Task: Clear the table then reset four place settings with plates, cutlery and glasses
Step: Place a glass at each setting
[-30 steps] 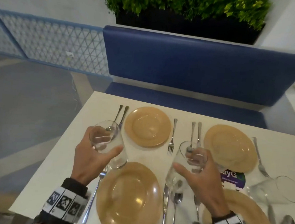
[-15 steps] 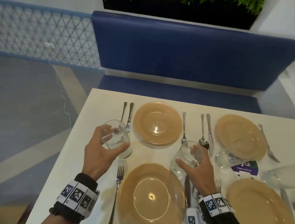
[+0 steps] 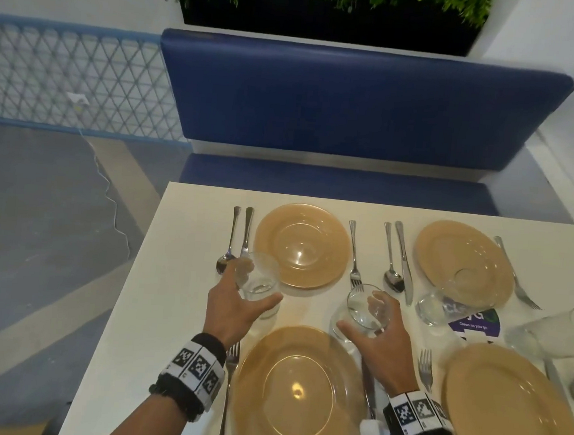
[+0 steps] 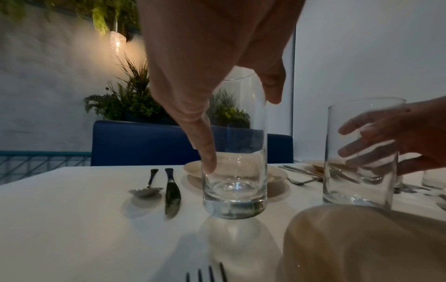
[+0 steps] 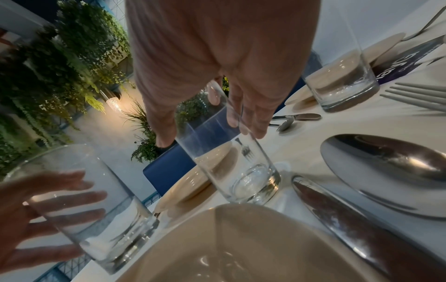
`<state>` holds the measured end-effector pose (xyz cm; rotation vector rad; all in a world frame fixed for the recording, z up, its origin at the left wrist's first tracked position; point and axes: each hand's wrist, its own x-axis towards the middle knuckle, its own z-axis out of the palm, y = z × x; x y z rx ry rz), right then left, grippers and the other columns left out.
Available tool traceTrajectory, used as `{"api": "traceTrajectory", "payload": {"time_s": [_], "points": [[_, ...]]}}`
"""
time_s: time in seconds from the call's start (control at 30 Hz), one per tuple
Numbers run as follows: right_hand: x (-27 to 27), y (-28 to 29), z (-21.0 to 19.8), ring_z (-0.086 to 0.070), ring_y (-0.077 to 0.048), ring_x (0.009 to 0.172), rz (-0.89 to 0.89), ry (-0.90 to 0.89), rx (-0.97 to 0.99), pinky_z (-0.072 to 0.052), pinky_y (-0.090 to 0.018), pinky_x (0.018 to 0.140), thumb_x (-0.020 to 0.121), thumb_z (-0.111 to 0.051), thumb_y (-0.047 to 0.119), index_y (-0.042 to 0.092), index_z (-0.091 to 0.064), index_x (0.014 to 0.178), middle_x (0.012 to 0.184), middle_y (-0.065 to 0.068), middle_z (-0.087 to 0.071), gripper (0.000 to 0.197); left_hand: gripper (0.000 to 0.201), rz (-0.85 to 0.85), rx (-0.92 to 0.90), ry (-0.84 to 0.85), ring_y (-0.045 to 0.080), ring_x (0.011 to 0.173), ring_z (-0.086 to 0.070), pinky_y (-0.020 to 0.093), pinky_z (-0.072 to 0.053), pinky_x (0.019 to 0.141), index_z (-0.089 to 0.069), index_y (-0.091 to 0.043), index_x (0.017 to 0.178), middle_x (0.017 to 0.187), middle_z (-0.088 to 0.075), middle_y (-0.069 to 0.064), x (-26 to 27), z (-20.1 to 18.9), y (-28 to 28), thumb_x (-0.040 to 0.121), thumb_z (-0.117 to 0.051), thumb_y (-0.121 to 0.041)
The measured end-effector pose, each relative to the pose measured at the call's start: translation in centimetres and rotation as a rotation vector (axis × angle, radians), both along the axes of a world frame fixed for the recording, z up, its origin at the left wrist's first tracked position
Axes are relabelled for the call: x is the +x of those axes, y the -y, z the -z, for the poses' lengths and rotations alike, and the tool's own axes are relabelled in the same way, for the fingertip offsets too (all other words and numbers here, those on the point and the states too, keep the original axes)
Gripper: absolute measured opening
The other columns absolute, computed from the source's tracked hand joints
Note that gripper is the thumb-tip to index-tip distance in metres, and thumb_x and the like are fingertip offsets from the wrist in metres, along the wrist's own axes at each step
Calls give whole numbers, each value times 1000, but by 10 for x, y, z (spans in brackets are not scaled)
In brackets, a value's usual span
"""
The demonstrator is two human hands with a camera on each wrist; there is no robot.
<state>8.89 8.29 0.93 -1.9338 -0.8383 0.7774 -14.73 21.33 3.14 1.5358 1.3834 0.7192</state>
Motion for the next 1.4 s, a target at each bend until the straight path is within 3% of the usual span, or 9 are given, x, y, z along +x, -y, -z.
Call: {"api": "traceTrajectory", "payload": {"time_s": [0.13, 0.33, 0.5, 0.73, 0.87, 1.0, 1.23, 1.4], "points": [[1, 0, 0, -54, -7, 118, -1, -31, -12, -45, -30, 97, 64, -90, 33, 41, -43, 131, 129, 15, -55, 82, 76, 19, -9, -19, 14, 115, -59, 22, -42, 91, -52, -24, 129, 125, -63, -8, 9, 14, -3, 65, -93, -31], [1, 0, -6, -54, 5, 106, -26, -22, -37, -46, -21, 90, 67, -89, 27, 44, -42, 127, 118, 27, -52, 78, 78, 25, 31, -55, 16, 113, -58, 28, -45, 94, -50, -25, 132, 125, -61, -7, 5, 21, -9, 67, -92, -32], [7, 1, -4, -51, -8, 123, -70, -27, -62, -45, -30, 101, 69, -87, 23, 37, -40, 137, 134, 17, -51, 84, 80, 38, 30, -64, 16, 114, -60, 27, -44, 91, -49, -27, 132, 125, -63, -7, -2, 20, -19, 65, -93, -34], [9, 2, -7, -51, -11, 125, -95, -24, -71, -41, -27, 99, 70, -87, 20, 33, -41, 138, 134, 13, -53, 84, 93, 69, -33, -42, 18, 124, -55, 36, -45, 105, -45, -30, 137, 134, -60, -2, -7, 18, -27, 59, -96, -33], [8, 6, -3, -51, -10, 127, -90, -28, -37, -46, -34, 103, 66, -88, 26, 32, -43, 137, 134, 14, -55, 85, 90, 94, -42, -60, 19, 120, -57, 34, -49, 98, -43, -32, 138, 131, -59, -5, -10, 24, -27, 63, -93, -22], [8, 8, 0, -51, -10, 127, -90, -22, -26, -46, -32, 101, 67, -90, 20, 31, -43, 136, 133, 14, -55, 84, 85, 103, -50, -74, 21, 115, -59, 27, -47, 89, -44, -31, 137, 130, -59, -3, -11, 28, -29, 67, -89, -17], [11, 7, 1, -51, -11, 127, -95, -19, -25, -46, -34, 103, 68, -89, 18, 31, -43, 136, 134, 12, -55, 83, 84, 121, -54, -97, 20, 112, -61, 33, -51, 92, -43, -29, 138, 128, -60, -3, -10, 29, -31, 68, -88, -19], [10, 8, 1, -52, -12, 128, -85, -30, -26, -47, -37, 105, 68, -89, 19, 33, -43, 136, 134, 13, -55, 83, 82, 135, -45, -109, 18, 106, -61, 21, -44, 80, -42, -25, 140, 126, -58, -4, -10, 27, -30, 71, -86, -15]]}}
